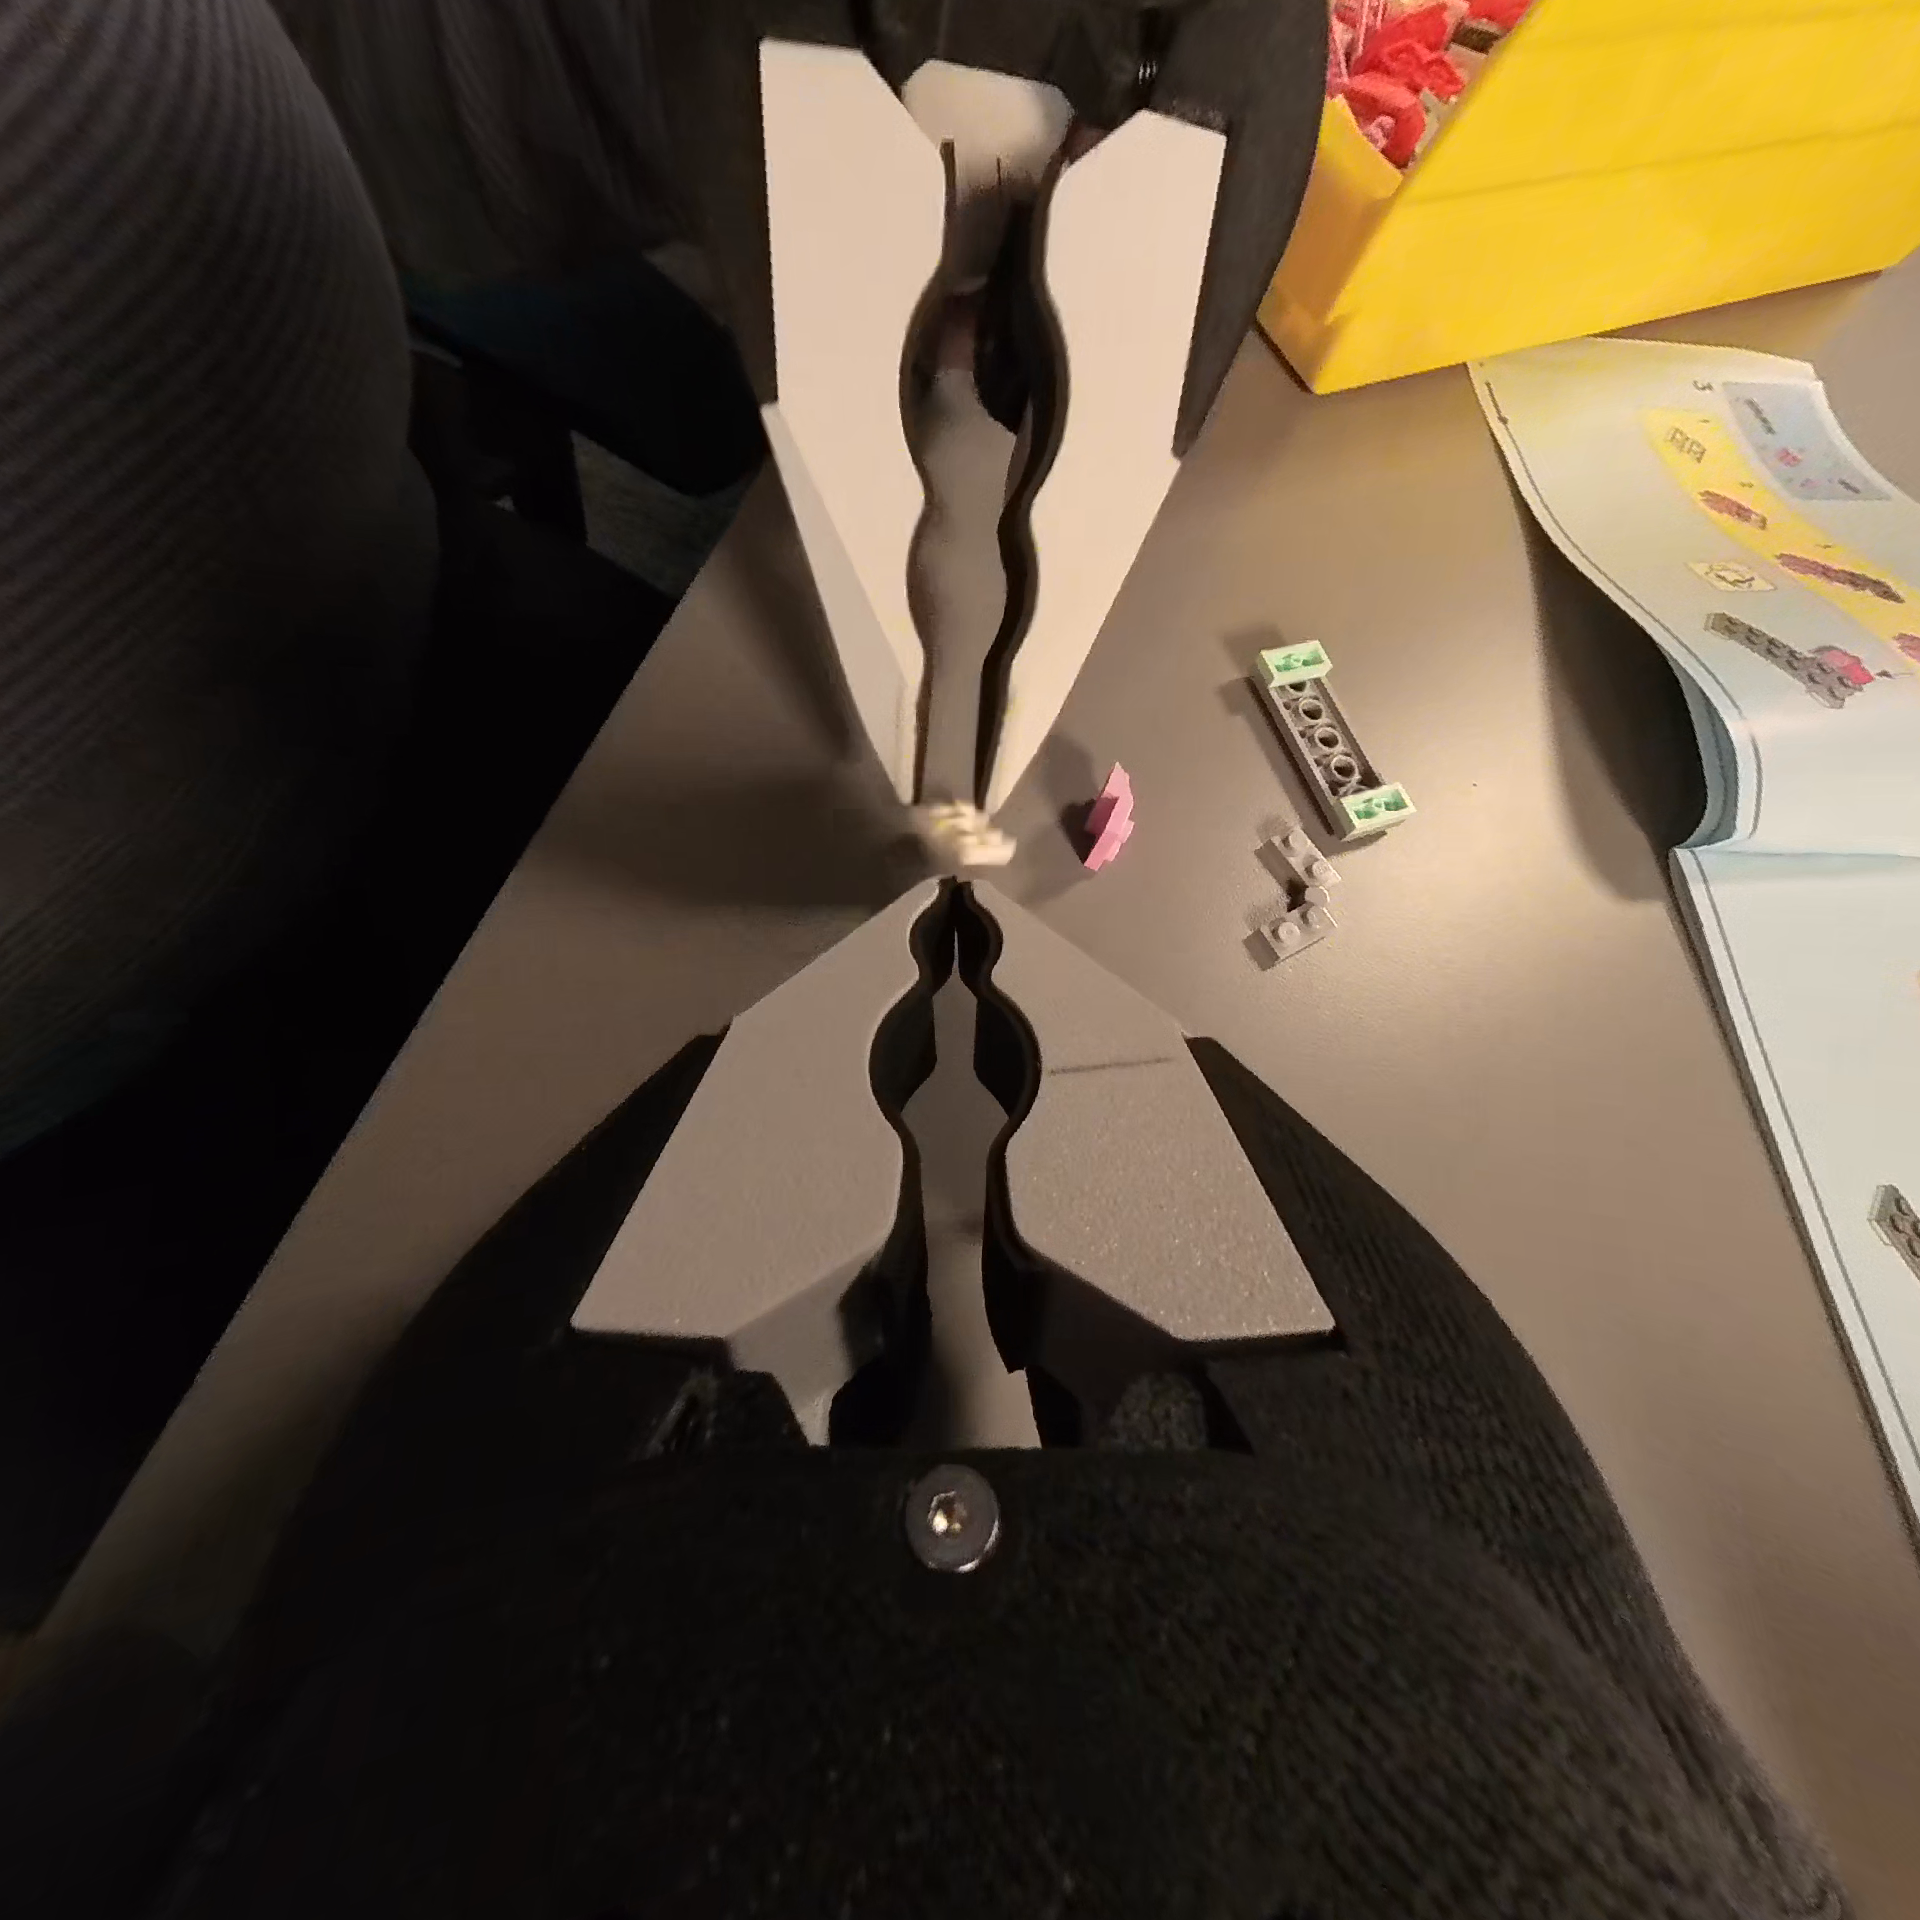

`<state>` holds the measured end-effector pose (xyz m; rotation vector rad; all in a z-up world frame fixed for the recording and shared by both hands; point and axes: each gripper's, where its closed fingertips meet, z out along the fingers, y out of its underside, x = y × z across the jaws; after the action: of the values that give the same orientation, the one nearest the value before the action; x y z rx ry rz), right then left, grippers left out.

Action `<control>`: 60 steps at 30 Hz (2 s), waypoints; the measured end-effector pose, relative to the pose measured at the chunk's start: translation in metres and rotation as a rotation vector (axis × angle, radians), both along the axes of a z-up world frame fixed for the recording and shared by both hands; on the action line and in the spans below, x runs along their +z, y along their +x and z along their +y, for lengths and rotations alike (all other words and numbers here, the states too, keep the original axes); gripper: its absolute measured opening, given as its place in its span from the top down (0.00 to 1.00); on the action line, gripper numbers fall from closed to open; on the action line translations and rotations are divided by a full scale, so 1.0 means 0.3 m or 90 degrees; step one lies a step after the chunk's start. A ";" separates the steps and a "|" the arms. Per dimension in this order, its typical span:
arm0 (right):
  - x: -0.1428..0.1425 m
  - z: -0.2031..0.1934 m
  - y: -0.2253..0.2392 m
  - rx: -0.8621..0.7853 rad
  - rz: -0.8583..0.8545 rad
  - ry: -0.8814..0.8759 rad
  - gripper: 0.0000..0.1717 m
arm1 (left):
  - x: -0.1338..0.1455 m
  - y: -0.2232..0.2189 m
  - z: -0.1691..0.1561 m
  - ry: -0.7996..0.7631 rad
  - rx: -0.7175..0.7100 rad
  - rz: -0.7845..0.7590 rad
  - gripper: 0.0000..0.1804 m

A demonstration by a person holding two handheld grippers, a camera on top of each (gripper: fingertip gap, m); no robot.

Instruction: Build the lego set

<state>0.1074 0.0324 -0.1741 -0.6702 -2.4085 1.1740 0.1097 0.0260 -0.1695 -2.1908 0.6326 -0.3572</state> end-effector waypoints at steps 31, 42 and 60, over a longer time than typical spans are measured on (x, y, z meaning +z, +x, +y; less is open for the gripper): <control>0.040 -0.036 0.025 0.041 0.038 -0.020 0.89 | -0.054 -0.005 -0.008 -0.055 0.140 0.047 0.91; 0.102 -0.069 0.022 0.063 0.137 -0.024 0.91 | 0.104 0.016 -0.059 -0.114 0.063 -0.424 0.92; 0.104 -0.082 0.030 0.070 0.113 -0.039 0.99 | 0.128 0.046 -0.058 -0.123 0.001 -0.473 0.94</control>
<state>0.1164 0.0079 -0.1430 -0.4358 -2.2931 1.2982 0.1236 0.0084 -0.1310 -2.0171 0.1826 -1.1958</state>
